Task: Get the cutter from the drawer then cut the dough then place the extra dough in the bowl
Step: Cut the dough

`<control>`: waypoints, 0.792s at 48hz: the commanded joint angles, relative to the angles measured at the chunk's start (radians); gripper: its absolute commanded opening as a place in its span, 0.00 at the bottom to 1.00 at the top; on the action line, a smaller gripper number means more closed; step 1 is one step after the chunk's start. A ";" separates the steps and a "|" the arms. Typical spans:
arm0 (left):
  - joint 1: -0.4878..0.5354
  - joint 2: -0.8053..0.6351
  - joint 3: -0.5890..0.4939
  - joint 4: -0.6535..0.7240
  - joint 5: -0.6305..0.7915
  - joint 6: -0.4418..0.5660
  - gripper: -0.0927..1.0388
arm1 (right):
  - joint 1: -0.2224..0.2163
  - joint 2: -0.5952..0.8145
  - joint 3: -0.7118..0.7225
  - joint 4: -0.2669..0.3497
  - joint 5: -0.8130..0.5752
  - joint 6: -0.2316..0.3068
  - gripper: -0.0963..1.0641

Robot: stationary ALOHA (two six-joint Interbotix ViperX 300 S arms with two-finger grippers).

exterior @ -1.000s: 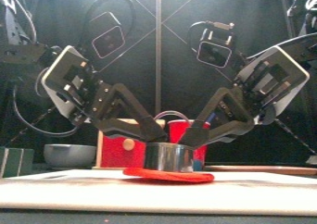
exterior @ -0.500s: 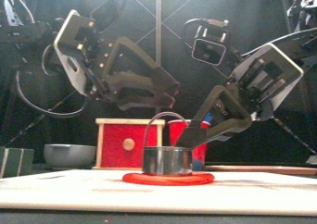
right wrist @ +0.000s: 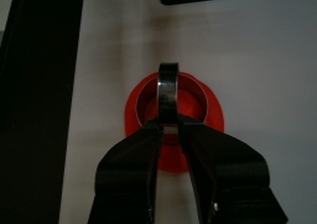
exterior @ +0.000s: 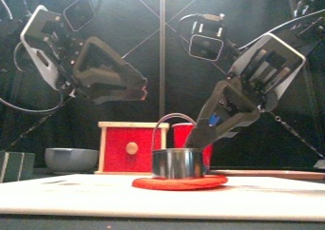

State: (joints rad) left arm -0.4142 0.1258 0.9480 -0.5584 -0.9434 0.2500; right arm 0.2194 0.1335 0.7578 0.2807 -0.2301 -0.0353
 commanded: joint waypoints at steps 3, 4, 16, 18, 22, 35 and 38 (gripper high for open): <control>-0.009 0.020 -0.023 -0.008 -0.008 0.000 0.68 | -0.021 -0.061 -0.046 -0.021 0.054 0.000 0.72; -0.011 0.028 -0.026 -0.008 -0.008 0.000 0.68 | -0.023 -0.064 -0.049 -0.023 0.060 0.000 0.73; -0.026 0.118 -0.072 -0.011 0.035 -0.002 0.67 | -0.052 -0.074 -0.098 -0.055 0.160 0.002 0.79; -0.029 0.130 -0.080 -0.012 0.055 -0.002 0.67 | -0.057 -0.074 -0.115 -0.064 0.192 0.002 0.79; -0.029 0.141 -0.089 -0.029 0.083 0.000 0.67 | -0.067 -0.074 -0.144 -0.077 0.256 0.011 0.79; -0.018 0.150 -0.103 -0.074 0.141 0.006 0.67 | -0.074 -0.061 -0.232 -0.109 0.420 0.012 0.79; -0.015 0.155 -0.110 -0.075 0.169 0.008 0.67 | -0.072 -0.057 -0.241 -0.120 0.436 0.012 0.79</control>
State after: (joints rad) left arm -0.4372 0.2869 0.8621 -0.6305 -0.7977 0.2546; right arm 0.1457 0.1028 0.5492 0.1703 0.1917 -0.0230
